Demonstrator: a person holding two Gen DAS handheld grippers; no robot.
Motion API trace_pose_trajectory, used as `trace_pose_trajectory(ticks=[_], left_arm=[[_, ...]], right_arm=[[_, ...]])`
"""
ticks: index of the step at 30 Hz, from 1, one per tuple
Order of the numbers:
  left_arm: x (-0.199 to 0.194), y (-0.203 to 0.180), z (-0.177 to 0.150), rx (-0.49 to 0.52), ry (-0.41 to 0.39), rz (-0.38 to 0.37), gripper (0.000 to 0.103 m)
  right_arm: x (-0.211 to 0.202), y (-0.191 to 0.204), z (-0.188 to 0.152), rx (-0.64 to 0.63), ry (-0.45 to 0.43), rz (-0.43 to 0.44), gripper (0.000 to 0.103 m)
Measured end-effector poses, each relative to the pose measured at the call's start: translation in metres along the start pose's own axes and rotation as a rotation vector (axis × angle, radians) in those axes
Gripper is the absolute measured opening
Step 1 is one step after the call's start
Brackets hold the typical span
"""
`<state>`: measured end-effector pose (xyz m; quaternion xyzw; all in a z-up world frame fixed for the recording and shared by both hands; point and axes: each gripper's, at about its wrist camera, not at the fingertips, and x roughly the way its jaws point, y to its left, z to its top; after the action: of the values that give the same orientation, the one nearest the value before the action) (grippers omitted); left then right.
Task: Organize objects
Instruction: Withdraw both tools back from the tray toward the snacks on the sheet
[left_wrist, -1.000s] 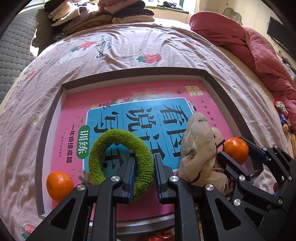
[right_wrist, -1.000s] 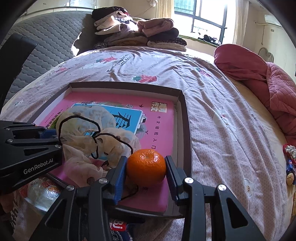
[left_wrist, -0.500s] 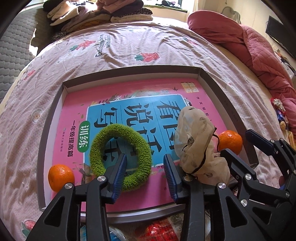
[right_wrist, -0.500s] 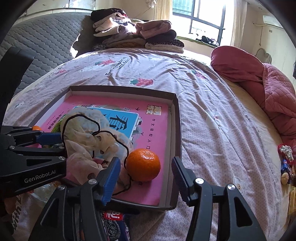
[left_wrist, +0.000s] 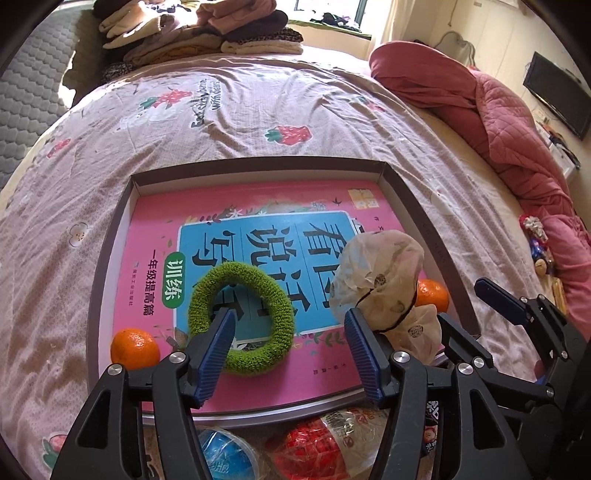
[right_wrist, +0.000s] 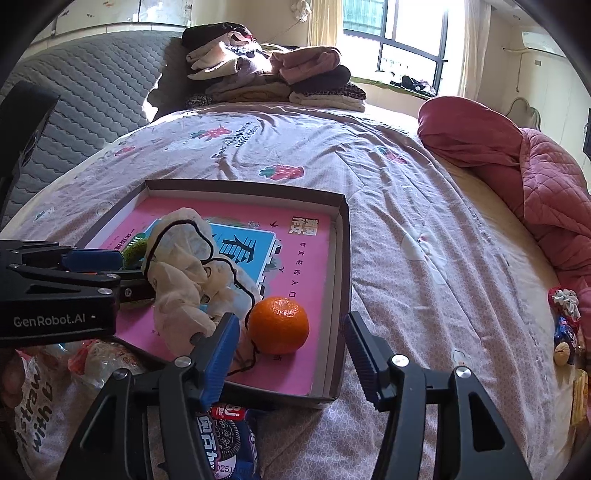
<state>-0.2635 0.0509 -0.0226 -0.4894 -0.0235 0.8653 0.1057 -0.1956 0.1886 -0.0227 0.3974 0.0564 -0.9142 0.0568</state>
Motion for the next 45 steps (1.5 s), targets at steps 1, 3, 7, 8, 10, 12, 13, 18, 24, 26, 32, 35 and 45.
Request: trace_pose_trajectory(ticks=[1, 3, 7, 8, 10, 12, 13, 18, 24, 26, 32, 35, 45], left_arm=[[-0.001, 0.001, 0.000, -0.003, -0.002, 0.001, 0.064], [-0.005, 0.002, 0.001, -0.007, -0.010, 0.000, 0.064], [-0.015, 0.004, 0.001, -0.007, -0.033, 0.006, 0.064], [-0.018, 0.005, 0.001, -0.006, -0.041, 0.009, 0.064], [-0.024, 0.006, 0.001, -0.008, -0.054, 0.008, 0.064], [-0.031, 0.007, 0.001, -0.006, -0.069, 0.012, 0.064], [-0.033, 0.007, 0.001, -0.006, -0.074, 0.014, 0.064], [-0.050, 0.009, -0.001, -0.004, -0.106, 0.009, 0.066], [-0.067, 0.011, -0.003, -0.002, -0.127, 0.005, 0.069], [-0.071, 0.011, -0.002, -0.001, -0.134, 0.013, 0.069], [-0.087, 0.013, -0.001, -0.009, -0.150, 0.022, 0.069], [-0.097, 0.011, -0.002, 0.006, -0.163, 0.034, 0.069], [-0.136, 0.009, -0.012, 0.017, -0.217, 0.018, 0.069]], right_arm=[[-0.001, -0.001, 0.000, 0.005, -0.001, 0.002, 0.058], [-0.004, -0.003, 0.000, 0.016, -0.009, 0.005, 0.059], [-0.008, -0.003, 0.001, 0.024, -0.021, 0.010, 0.059], [-0.009, -0.003, 0.002, 0.025, -0.022, 0.008, 0.059], [-0.012, -0.003, 0.002, 0.023, -0.026, 0.007, 0.059], [-0.015, -0.002, 0.003, 0.022, -0.032, 0.006, 0.059], [-0.017, -0.002, 0.003, 0.020, -0.035, 0.008, 0.059], [-0.029, 0.003, 0.008, 0.015, -0.059, 0.010, 0.059], [-0.043, 0.011, 0.017, 0.001, -0.087, 0.020, 0.059], [-0.049, 0.014, 0.020, -0.005, -0.097, 0.027, 0.059], [-0.068, 0.022, 0.029, -0.021, -0.135, 0.040, 0.059], [-0.080, 0.023, 0.033, -0.019, -0.158, 0.047, 0.059], [-0.122, 0.032, 0.038, -0.053, -0.222, 0.041, 0.063]])
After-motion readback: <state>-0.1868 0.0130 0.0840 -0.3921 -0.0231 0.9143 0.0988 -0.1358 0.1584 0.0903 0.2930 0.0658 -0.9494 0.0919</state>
